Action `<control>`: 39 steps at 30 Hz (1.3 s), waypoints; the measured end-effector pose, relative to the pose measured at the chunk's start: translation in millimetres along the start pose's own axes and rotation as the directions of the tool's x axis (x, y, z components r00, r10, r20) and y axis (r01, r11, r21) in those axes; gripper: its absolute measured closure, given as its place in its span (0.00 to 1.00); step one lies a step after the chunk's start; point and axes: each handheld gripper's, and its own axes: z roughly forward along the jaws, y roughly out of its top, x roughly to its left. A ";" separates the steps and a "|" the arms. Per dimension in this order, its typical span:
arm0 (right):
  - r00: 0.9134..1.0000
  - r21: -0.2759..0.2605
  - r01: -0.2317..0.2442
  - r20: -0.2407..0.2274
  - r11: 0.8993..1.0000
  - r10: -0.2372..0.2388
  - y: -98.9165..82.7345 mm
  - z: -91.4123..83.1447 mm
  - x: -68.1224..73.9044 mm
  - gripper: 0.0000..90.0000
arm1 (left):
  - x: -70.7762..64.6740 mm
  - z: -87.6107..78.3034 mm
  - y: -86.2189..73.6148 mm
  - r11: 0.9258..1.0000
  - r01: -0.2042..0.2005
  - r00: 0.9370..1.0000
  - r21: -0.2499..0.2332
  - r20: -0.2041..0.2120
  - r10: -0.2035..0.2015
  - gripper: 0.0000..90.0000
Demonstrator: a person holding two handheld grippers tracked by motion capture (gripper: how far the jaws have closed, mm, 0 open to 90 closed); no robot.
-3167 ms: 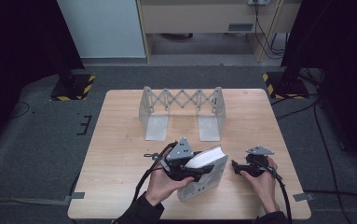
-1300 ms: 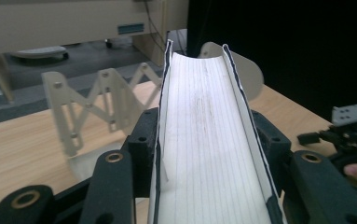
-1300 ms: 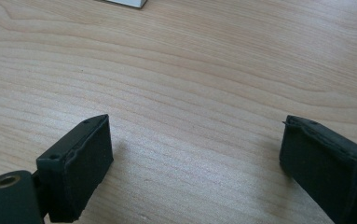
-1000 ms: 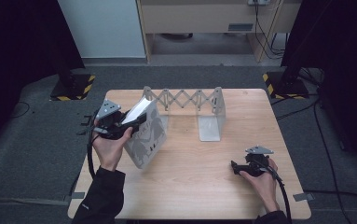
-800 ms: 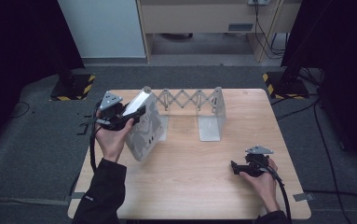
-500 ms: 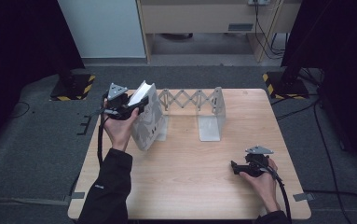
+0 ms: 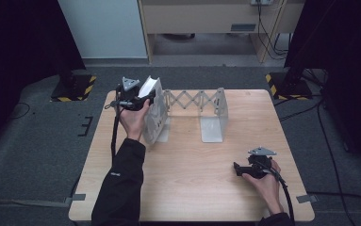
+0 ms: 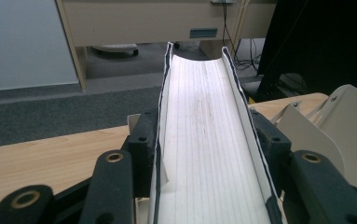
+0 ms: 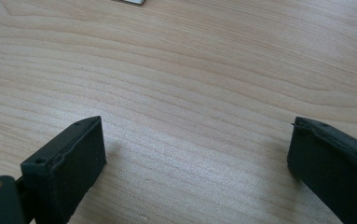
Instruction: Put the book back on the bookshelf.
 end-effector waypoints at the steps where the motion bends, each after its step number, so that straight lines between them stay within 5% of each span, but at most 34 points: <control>1: 1.000 0.000 0.000 0.000 1.000 0.000 0.0 0.0 0.0 0.05 | -0.7 2.7 -0.3 1.000 0.001 1.000 0.002 -0.003 -0.001 0.58; 20: 1.000 0.000 0.000 0.000 1.000 0.000 0.0 0.0 0.0 0.05 | -10.8 41.6 -11.3 0.998 -0.010 0.998 0.067 -0.055 0.014 0.57; 32: 1.000 0.000 0.001 0.000 1.000 -0.001 0.0 0.0 0.0 0.05 | -15.0 44.4 -19.5 1.000 -0.005 0.998 0.021 -0.065 0.006 0.57; 39: 1.000 0.000 0.001 0.000 1.000 -0.001 0.0 0.0 0.0 0.05 | -18.6 42.6 -22.6 1.000 -0.011 1.000 -0.002 -0.022 0.011 0.50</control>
